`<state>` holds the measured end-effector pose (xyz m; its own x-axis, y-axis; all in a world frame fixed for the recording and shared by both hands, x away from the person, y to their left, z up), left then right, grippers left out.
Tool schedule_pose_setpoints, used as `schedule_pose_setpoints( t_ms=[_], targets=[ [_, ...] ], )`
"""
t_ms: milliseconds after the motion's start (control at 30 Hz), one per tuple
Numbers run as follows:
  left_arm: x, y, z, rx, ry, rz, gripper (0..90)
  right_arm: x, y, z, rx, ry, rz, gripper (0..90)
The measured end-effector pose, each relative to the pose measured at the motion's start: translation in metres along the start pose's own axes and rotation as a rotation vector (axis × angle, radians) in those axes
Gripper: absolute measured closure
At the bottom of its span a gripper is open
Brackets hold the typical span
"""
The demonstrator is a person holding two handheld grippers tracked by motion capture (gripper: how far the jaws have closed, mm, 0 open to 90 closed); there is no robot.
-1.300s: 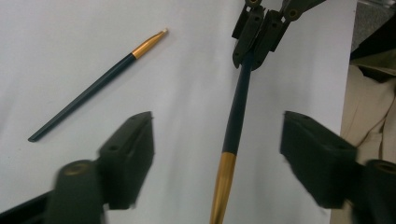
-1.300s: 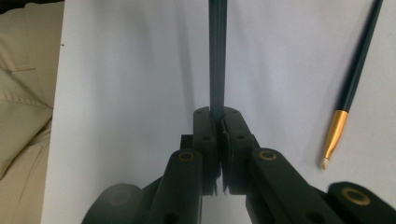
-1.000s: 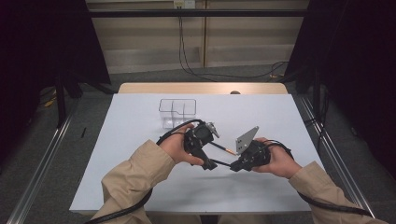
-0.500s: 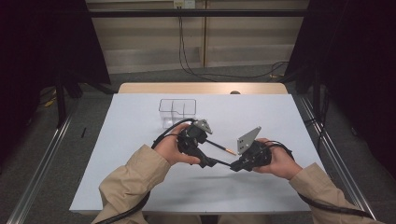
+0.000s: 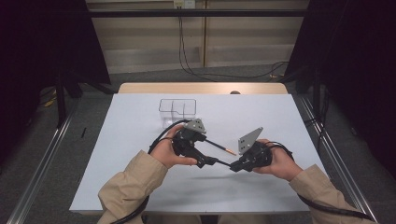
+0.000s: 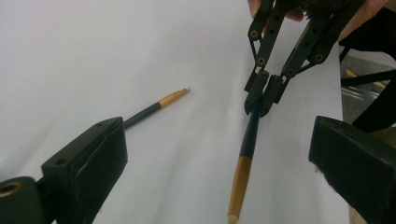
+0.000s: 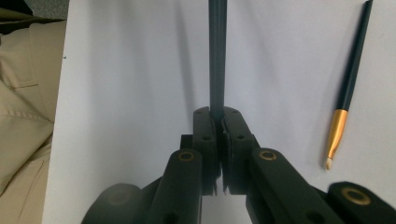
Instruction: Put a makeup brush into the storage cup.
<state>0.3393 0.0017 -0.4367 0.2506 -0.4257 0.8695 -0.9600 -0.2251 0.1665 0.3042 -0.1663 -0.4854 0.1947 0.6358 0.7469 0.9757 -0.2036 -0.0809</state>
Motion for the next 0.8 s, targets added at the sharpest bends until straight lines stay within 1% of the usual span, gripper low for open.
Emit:
schedule_pose_setpoints(
  t_ms=[100,200,233,300,367,533,733,800],
  targets=[
    [0.001,-0.001,-0.002,0.01,0.053,-0.003,4.1,0.0,0.0,0.0,0.0,0.009,0.001,85.6],
    [0.001,-0.004,-0.005,0.023,0.103,-0.026,4.1,0.001,0.0,0.0,0.003,0.016,0.003,85.6],
    [0.001,-0.005,-0.006,0.024,0.11,-0.039,4.1,0.001,-0.001,0.001,0.0,0.018,0.002,85.6],
    [0.0,-0.006,-0.008,0.034,0.127,-0.04,4.1,0.001,-0.001,0.002,-0.001,0.024,0.005,85.6],
    [0.0,-0.007,-0.01,0.031,0.147,-0.044,4.1,0.001,-0.001,0.003,-0.001,0.028,0.009,85.6],
    [0.0,-0.008,-0.012,0.042,0.171,-0.044,3.1,0.001,0.0,0.003,-0.011,0.059,0.027,85.6],
    [-0.001,-0.01,-0.013,0.052,0.177,-0.046,2.7,0.002,0.0,0.001,-0.024,0.09,0.043,85.6],
    [-0.001,-0.009,-0.013,0.051,0.178,-0.05,2.7,0.002,0.001,0.0,-0.034,0.109,0.044,85.6]
  ],
)
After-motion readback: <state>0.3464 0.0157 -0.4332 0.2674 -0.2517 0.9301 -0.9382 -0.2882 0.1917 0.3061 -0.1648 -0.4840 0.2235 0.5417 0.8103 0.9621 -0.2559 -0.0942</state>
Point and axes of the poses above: each handheld gripper's, and its own axes: z roughly forward along the jaws, x roughly out of its top, y roughly to its right, the point moved 6 cm from there along z, roughly forward along the jaws, and after that the axes turned 12 degrees about y, right-handed, at the moved point
